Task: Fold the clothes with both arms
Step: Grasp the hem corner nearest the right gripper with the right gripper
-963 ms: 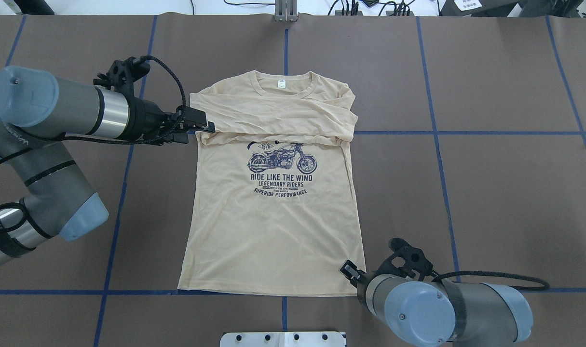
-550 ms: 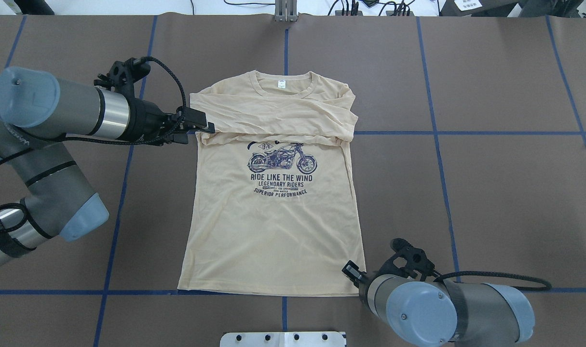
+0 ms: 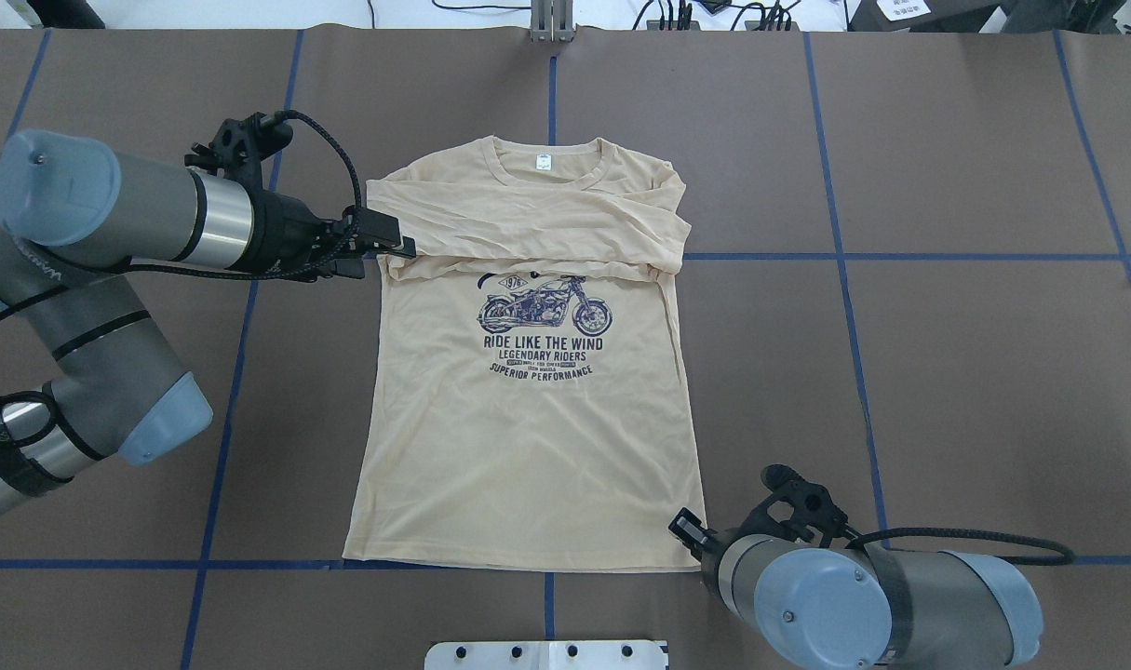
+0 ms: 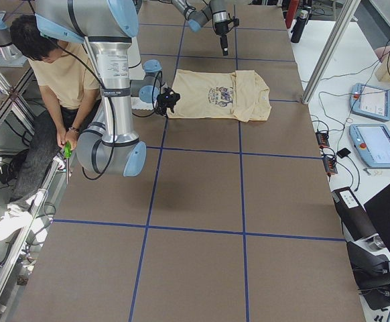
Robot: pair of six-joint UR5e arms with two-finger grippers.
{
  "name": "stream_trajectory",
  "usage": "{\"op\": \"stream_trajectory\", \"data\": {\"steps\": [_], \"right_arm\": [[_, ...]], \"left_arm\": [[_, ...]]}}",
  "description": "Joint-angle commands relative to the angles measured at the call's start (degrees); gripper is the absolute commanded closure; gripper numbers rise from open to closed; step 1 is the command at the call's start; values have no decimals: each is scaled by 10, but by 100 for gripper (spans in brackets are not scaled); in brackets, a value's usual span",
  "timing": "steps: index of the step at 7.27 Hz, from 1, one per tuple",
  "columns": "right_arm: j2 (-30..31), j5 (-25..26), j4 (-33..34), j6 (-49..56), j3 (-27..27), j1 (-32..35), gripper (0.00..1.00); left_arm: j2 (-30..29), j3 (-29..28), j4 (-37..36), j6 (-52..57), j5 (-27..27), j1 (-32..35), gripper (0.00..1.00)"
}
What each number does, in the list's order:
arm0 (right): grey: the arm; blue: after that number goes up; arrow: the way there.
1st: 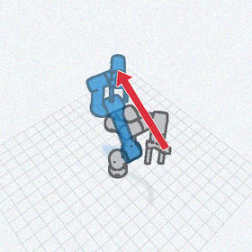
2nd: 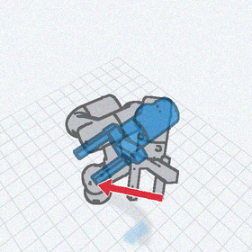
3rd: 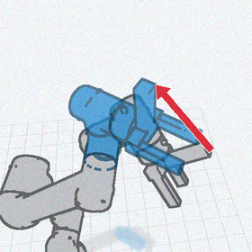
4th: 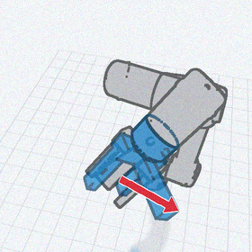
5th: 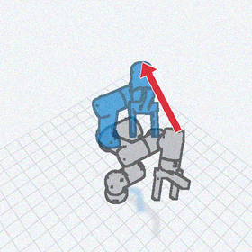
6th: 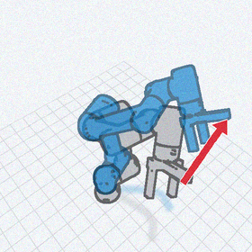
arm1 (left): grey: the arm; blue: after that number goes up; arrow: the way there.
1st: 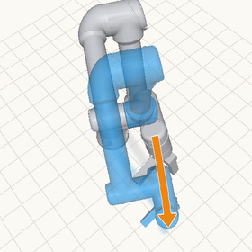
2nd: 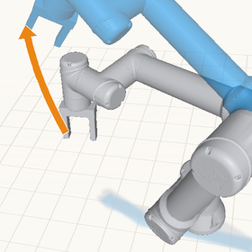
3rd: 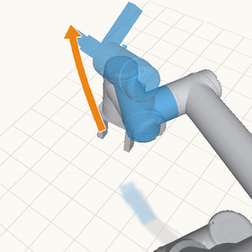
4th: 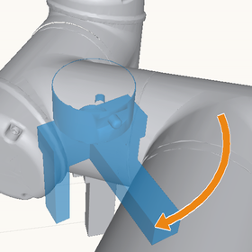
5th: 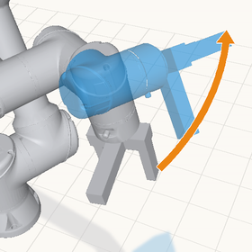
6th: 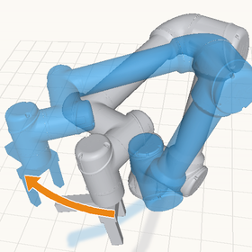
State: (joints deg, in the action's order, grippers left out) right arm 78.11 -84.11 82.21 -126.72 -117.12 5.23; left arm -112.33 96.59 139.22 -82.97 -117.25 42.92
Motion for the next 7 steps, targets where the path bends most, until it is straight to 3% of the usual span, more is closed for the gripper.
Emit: {"op": "stream_trajectory", "data": {"steps": [1,2,3,5,7], "right_arm": [[1,1,1,0,1,-11,25],[0,3,0,0,1,-12,30],[0,3,0,0,3,-12,42],[-1,2,0,-14,1,-12,100],[-1,1,1,-14,-13,-10,100]], "left_arm": [[-1,0,0,0,0,0,16],[-1,0,0,0,0,1,16],[-1,0,0,0,0,0,16],[0,0,0,0,1,1,16],[2,0,0,0,1,1,16]]}}
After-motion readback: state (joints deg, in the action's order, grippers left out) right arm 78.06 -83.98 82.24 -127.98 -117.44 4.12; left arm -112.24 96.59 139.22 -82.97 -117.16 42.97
